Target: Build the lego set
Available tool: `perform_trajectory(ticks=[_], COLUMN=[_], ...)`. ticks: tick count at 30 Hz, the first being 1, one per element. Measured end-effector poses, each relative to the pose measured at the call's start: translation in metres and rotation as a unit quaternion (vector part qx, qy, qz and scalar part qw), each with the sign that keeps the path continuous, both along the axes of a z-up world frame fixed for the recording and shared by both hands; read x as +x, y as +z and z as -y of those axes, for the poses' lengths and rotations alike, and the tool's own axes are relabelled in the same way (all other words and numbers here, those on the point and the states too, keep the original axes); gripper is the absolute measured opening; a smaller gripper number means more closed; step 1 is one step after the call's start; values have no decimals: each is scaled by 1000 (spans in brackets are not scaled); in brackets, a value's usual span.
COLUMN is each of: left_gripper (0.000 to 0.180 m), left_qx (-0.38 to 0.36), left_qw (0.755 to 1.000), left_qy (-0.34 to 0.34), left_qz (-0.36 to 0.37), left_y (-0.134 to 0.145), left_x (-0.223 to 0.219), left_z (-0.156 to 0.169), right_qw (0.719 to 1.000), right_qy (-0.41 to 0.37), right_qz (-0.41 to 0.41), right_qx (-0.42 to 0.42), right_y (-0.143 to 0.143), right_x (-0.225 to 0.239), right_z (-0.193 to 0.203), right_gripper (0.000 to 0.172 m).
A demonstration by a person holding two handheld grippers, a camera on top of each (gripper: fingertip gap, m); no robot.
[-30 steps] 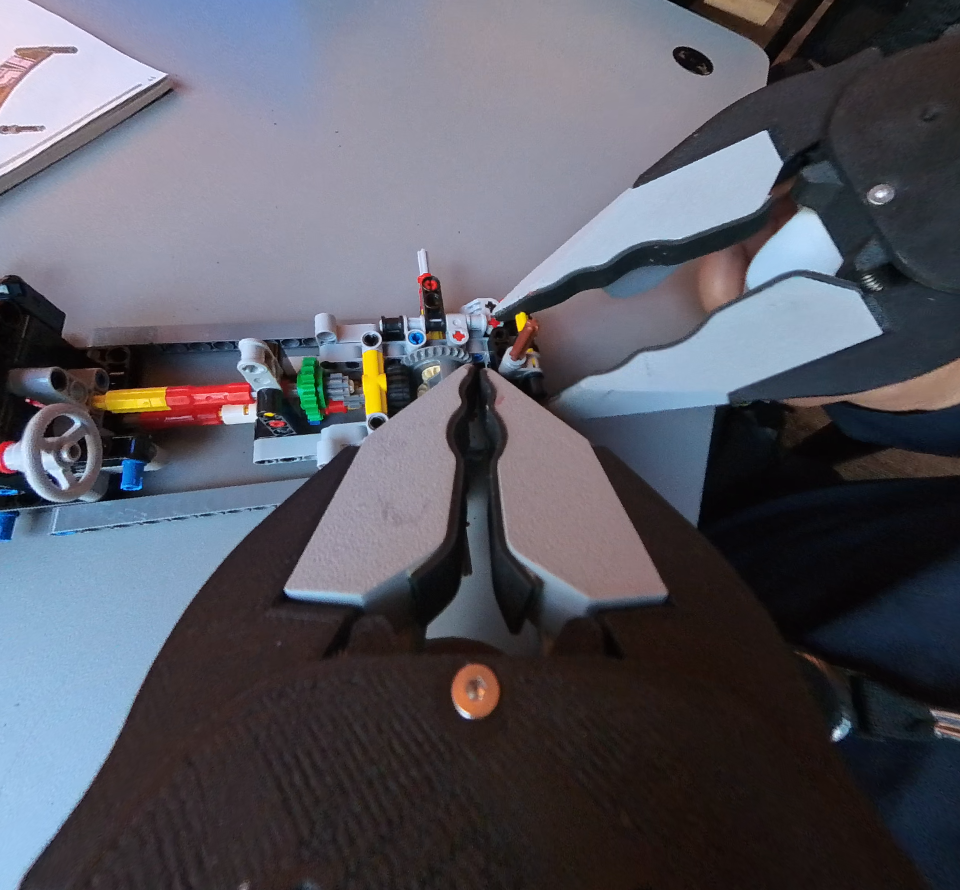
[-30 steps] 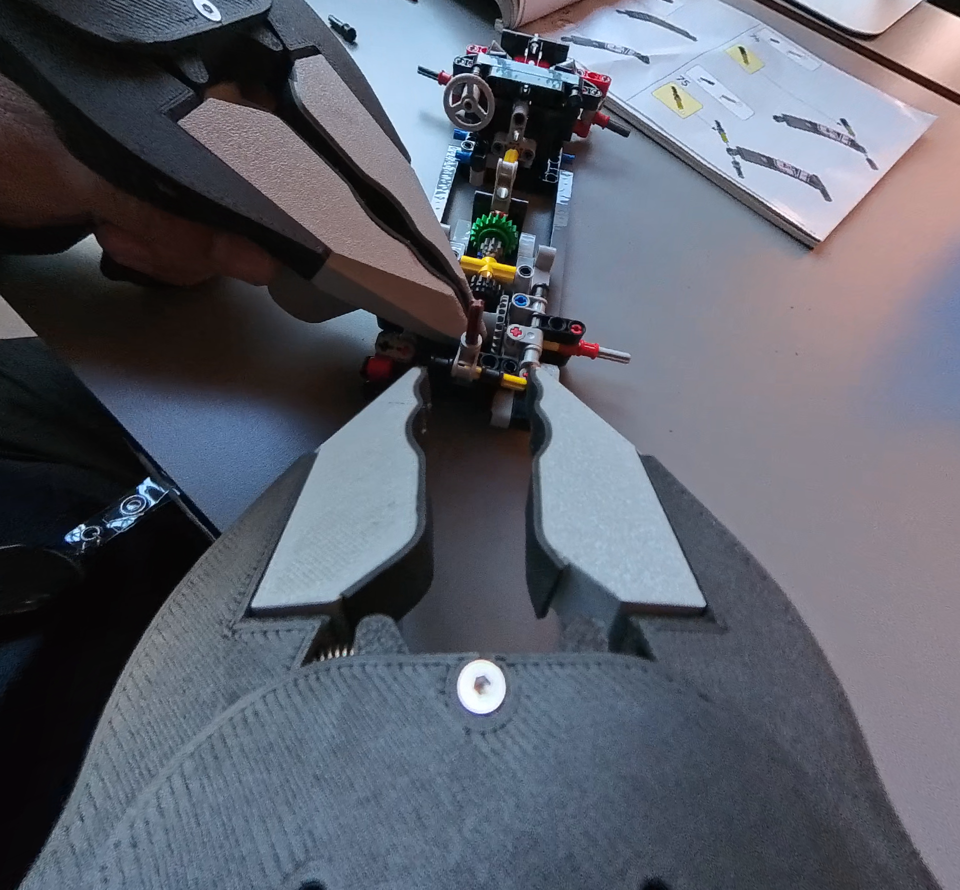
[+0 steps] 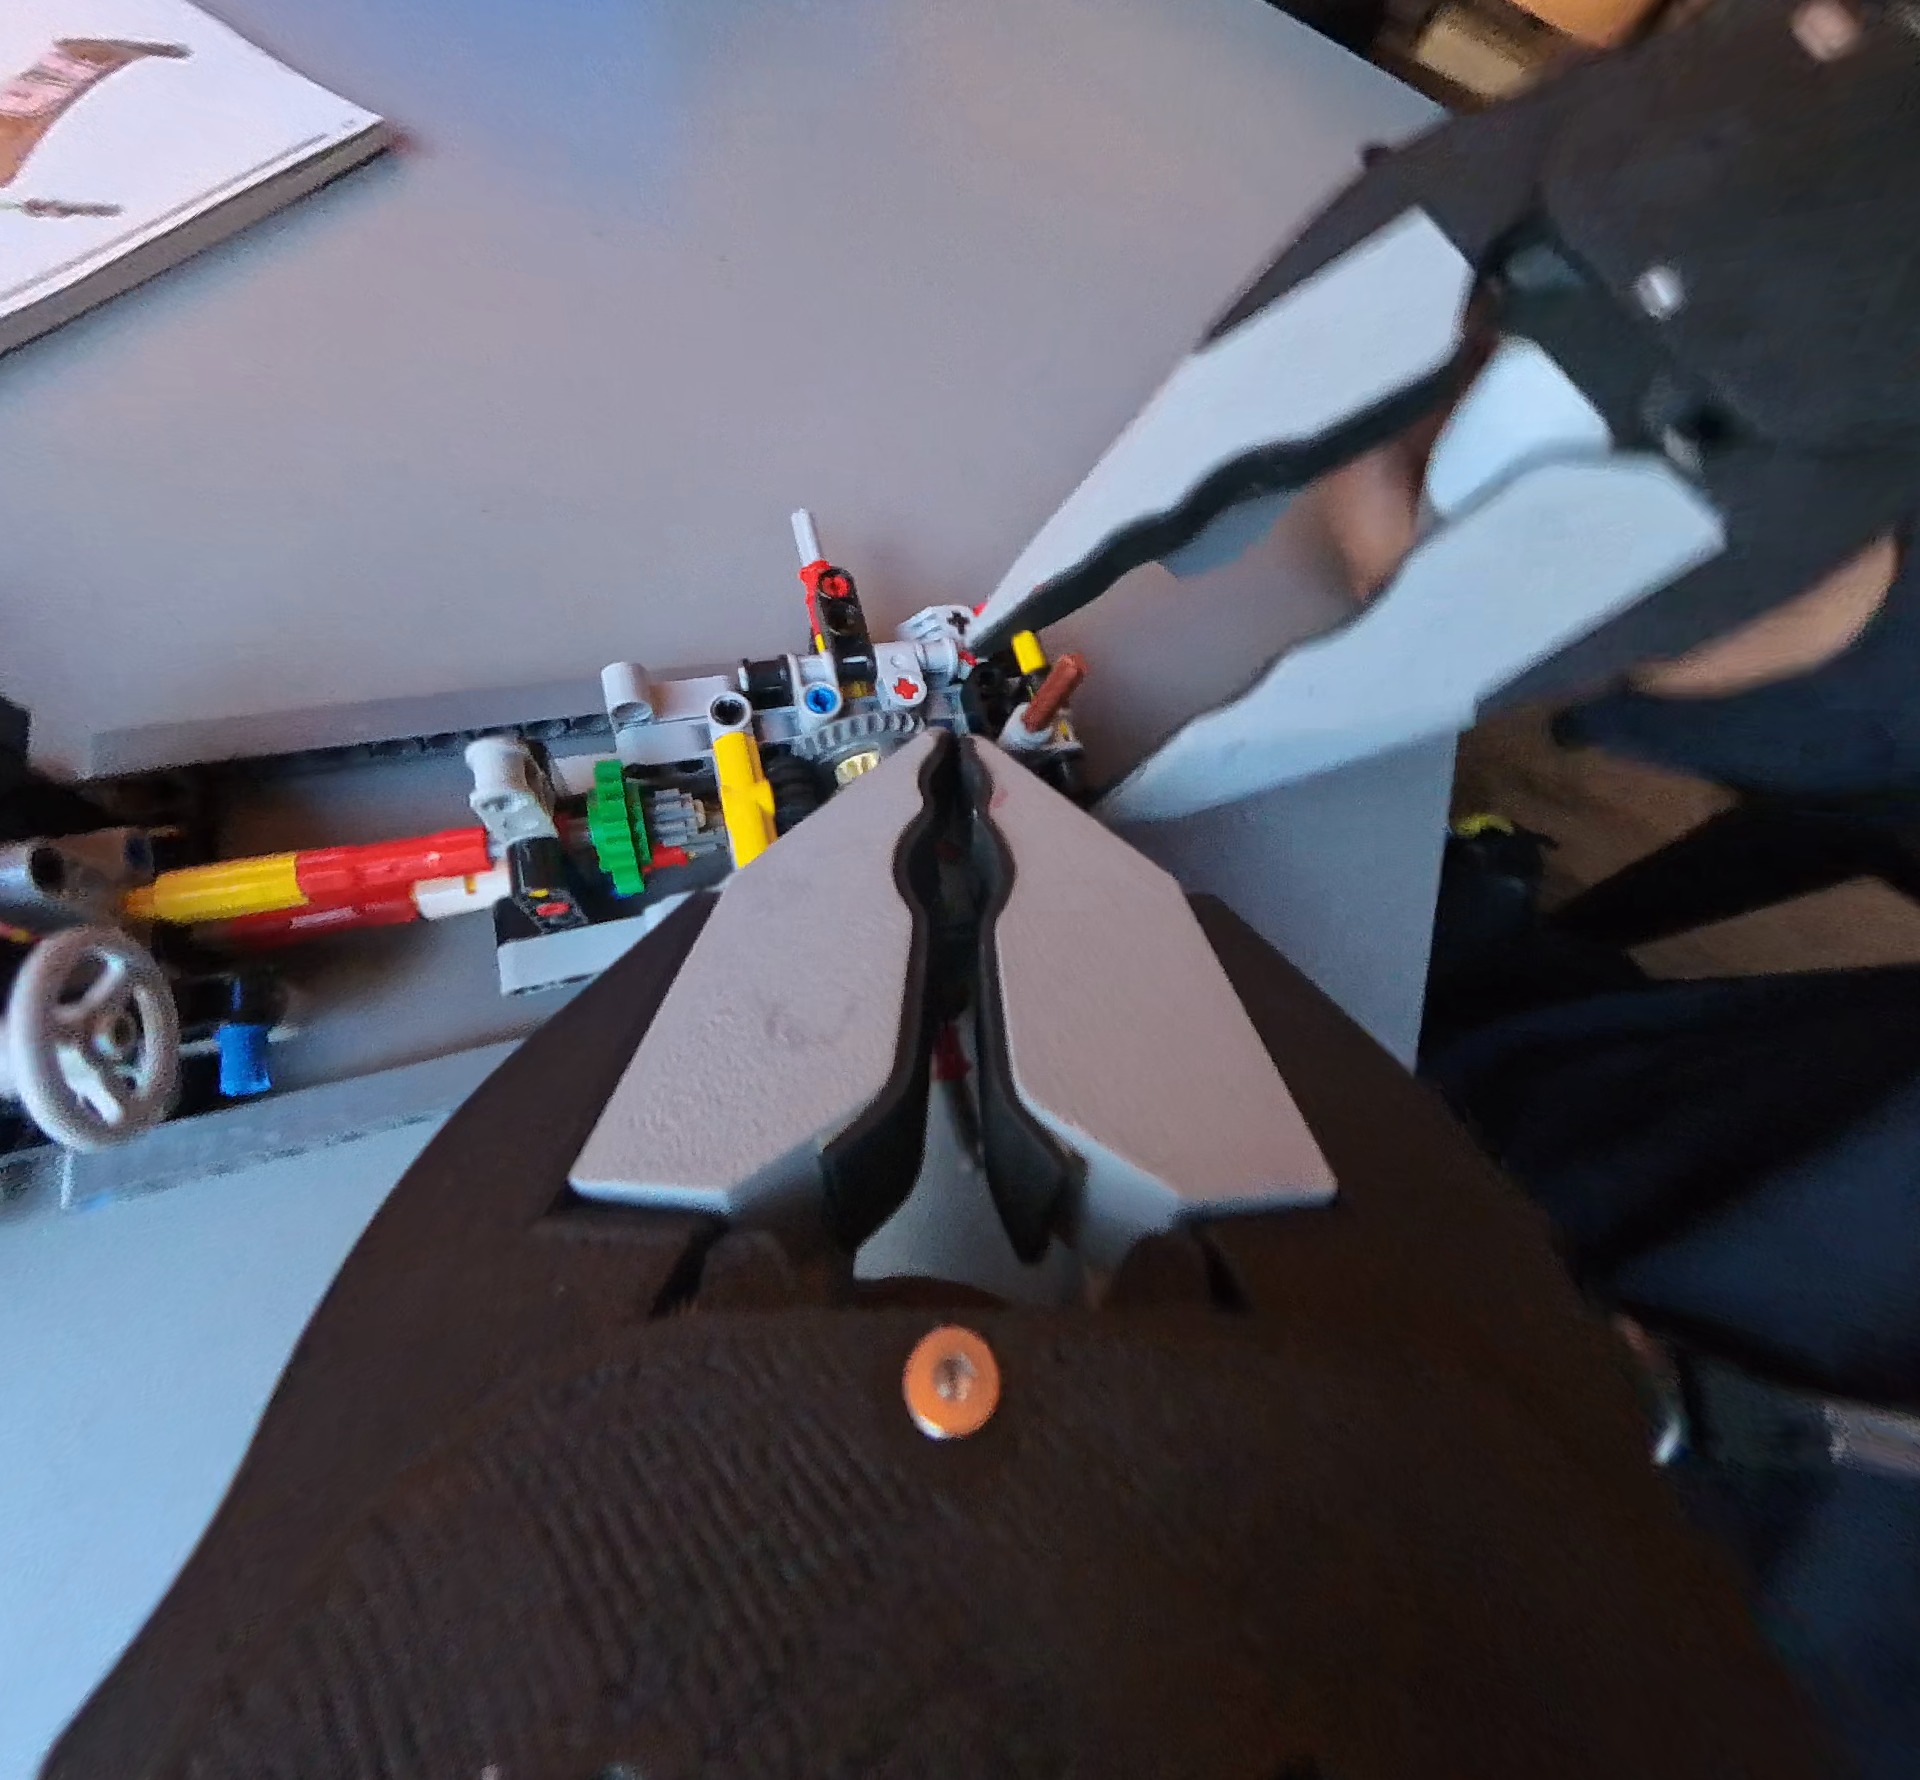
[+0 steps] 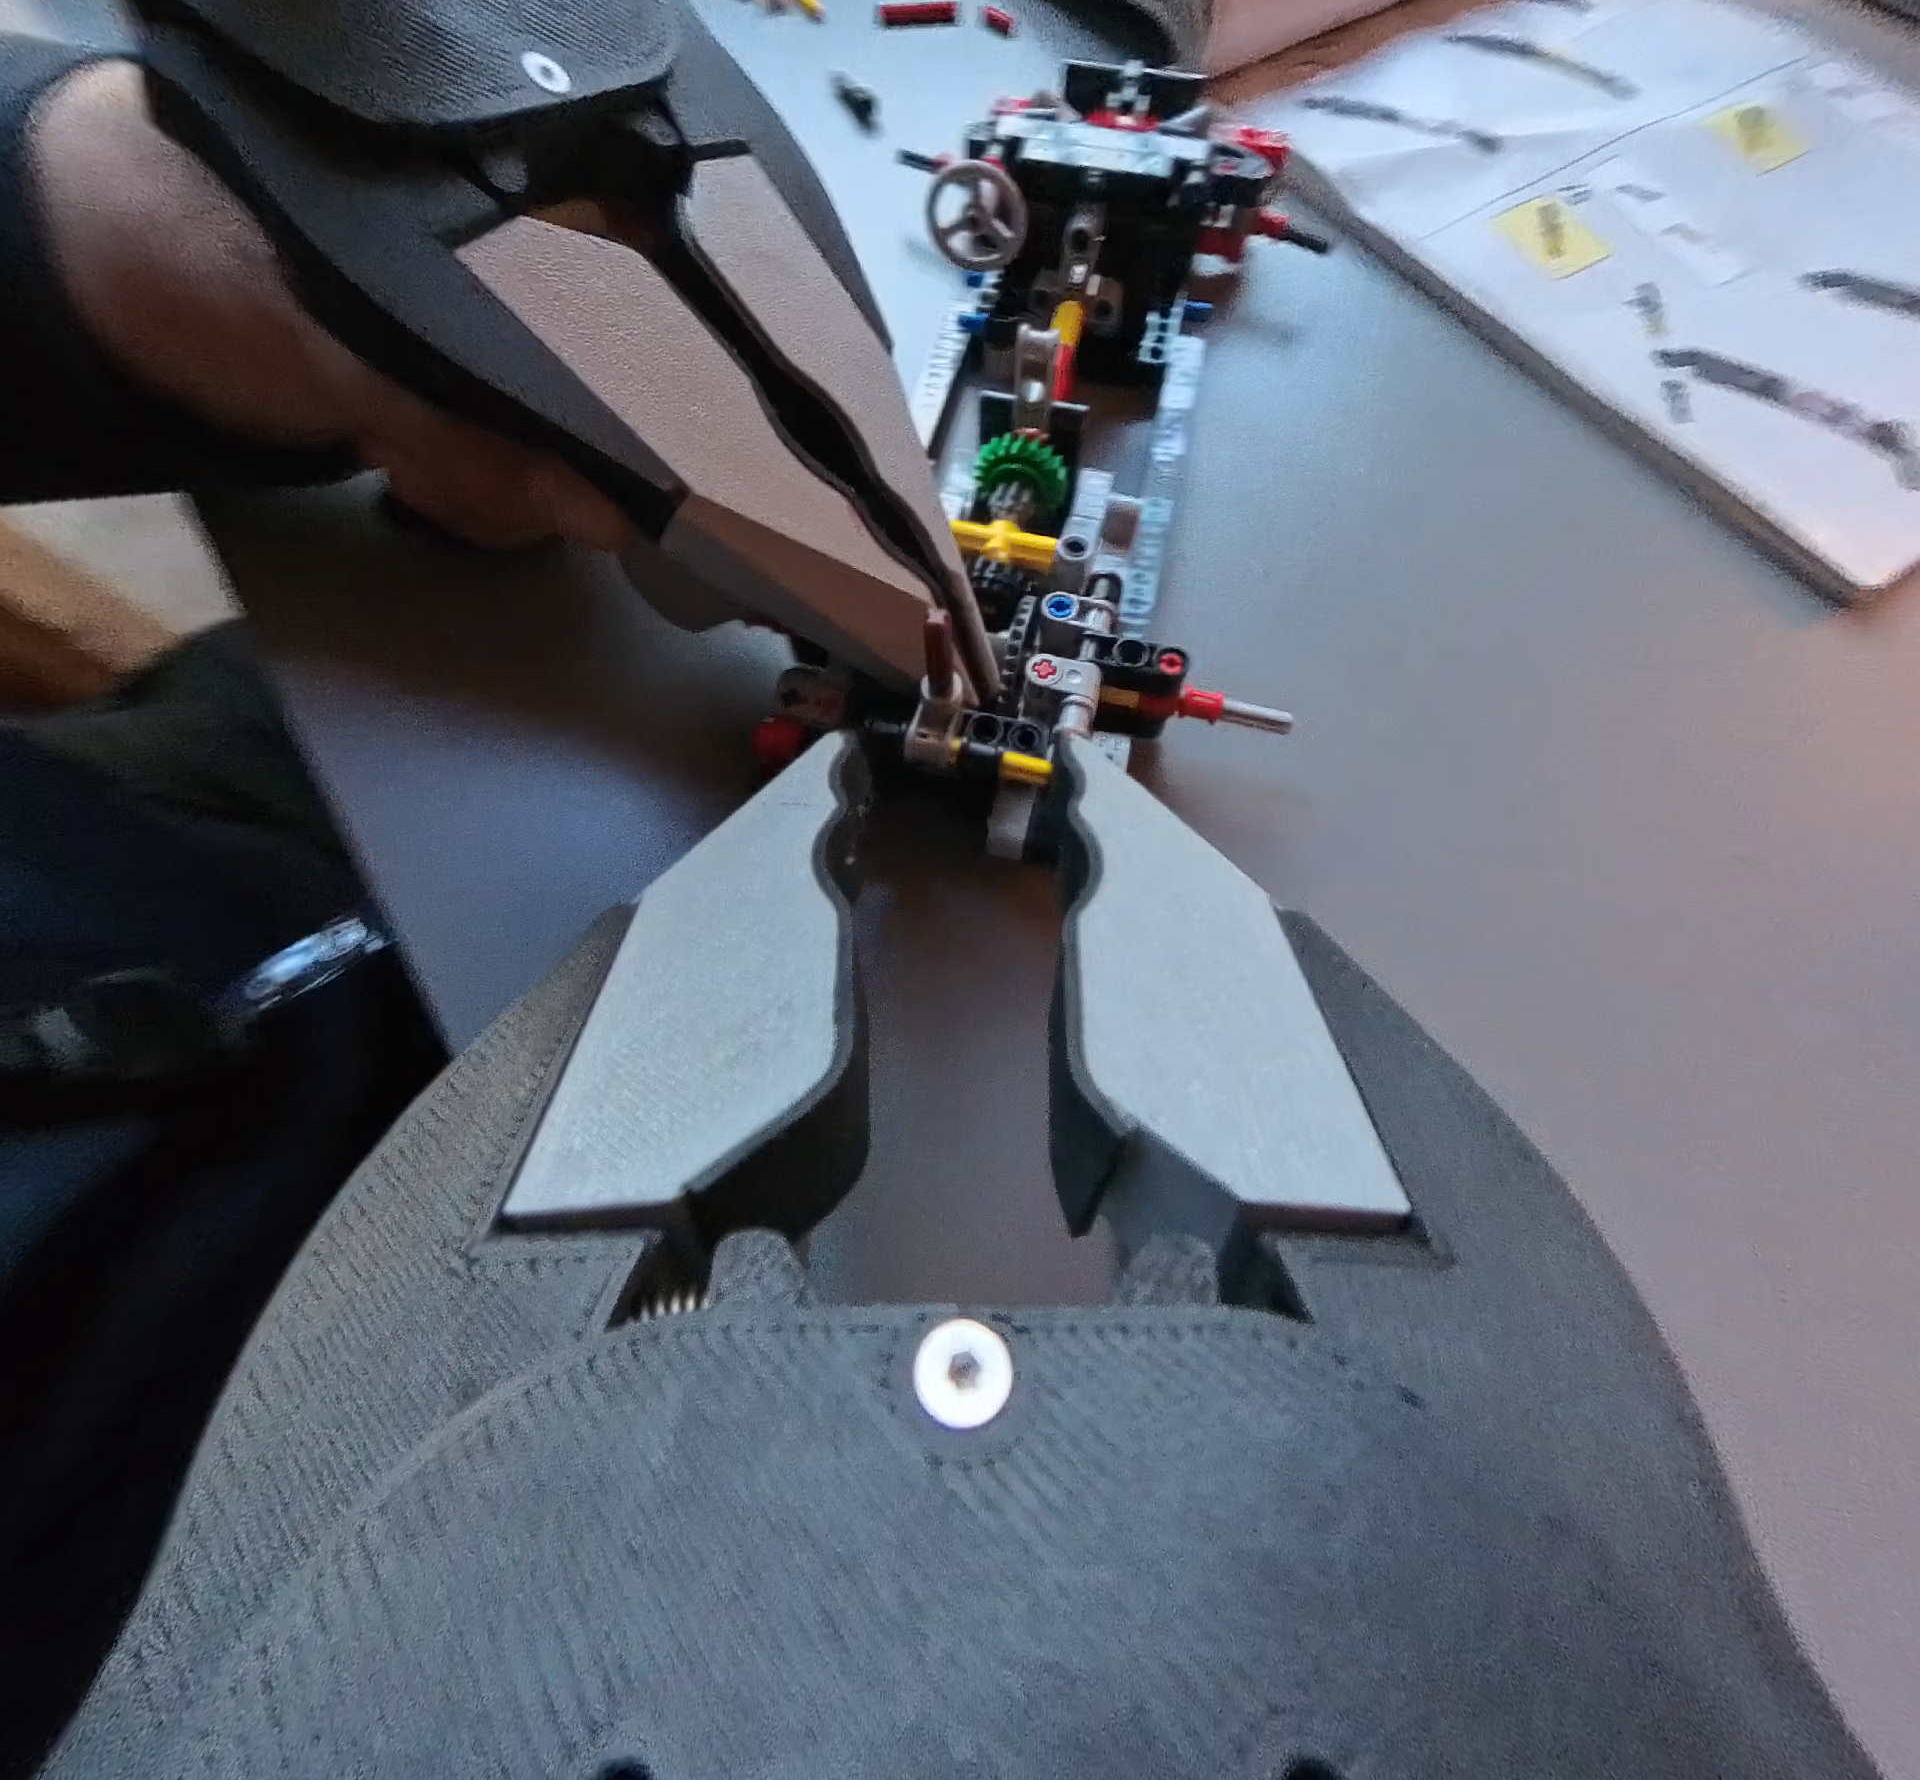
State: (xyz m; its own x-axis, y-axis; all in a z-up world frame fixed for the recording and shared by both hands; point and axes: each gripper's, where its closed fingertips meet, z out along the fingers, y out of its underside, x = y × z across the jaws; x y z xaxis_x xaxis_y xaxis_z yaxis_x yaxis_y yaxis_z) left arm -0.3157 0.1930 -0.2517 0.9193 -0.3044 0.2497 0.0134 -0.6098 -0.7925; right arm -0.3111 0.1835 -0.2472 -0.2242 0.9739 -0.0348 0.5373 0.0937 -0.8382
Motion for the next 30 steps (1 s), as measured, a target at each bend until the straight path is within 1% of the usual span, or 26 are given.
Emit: perform_trajectory(ticks=[1,2,3,5,6,8,9,11,12,14,16,17,18,19,20,21,22,24,25,26,27,30], left_gripper=[0,0,0,0,0,0,0,0,0,0,1,6,11,16,26,48,54,51,41,26,16,16], left_qx=[2,1,-4,-19,-25,-19,-17,-18,-24,-21,-29,-32,-35,-37,-36,-38,-46,-61,-64,-67,-67,-66], left_qw=[999,998,998,999,999,999,998,994,991,990,989,988,989,990,991,993,994,991,988,985,984,986], left_qy=[-29,-53,-58,-42,-38,-39,-29,2,10,19,25,32,34,36,33,14,1,-10,-13,-13,-9,-29], left_qz=[-15,-26,-28,-20,-13,-23,-49,-111,-132,-138,-144,-145,-141,-135,-127,-112,-101,-118,-138,-156,-165,-152], left_y=[0,0,1,5,9,16,15,9,4,4,4,5,7,9,12,13,11,2,-4,-10,-11,-11], left_x=[1,0,-4,-10,-7,5,7,2,1,4,4,1,0,-1,1,9,16,21,20,17,14,14], left_z=[4,10,14,20,24,27,26,19,16,11,11,12,14,17,19,23,25,26,25,24,24,30], right_qw=[999,997,996,993,993,984,976,955,947,928,915,909,904,902,904,906,908,911,912,912,912,907], right_qy=[29,42,47,84,104,179,207,270,289,343,376,390,407,411,411,407,404,399,397,396,396,406], right_qz=[6,12,8,-6,-10,-16,-25,-31,-29,-9,2,5,4,7,6,3,-2,-15,-21,-26,-30,-34], right_qx=[-32,-58,-75,-79,-58,14,56,119,140,142,146,145,135,128,121,115,109,103,102,103,107,109], right_y=[1,3,8,17,20,22,22,18,15,8,1,-1,-1,-1,-1,-1,-1,-1,-1,-1,-1,0], right_x=[6,13,19,30,33,35,30,20,12,6,2,3,6,7,7,7,7,7,7,8,8,11], right_z=[0,-5,-13,-19,-23,-22,-23,-20,-21,-14,-12,-11,-9,-9,-8,-7,-5,1,4,8,9,10], right_gripper=[33,34,40,38,38,25,23,10,10,10,12,12,3,2,2,2,2,2,2,2,2,0])
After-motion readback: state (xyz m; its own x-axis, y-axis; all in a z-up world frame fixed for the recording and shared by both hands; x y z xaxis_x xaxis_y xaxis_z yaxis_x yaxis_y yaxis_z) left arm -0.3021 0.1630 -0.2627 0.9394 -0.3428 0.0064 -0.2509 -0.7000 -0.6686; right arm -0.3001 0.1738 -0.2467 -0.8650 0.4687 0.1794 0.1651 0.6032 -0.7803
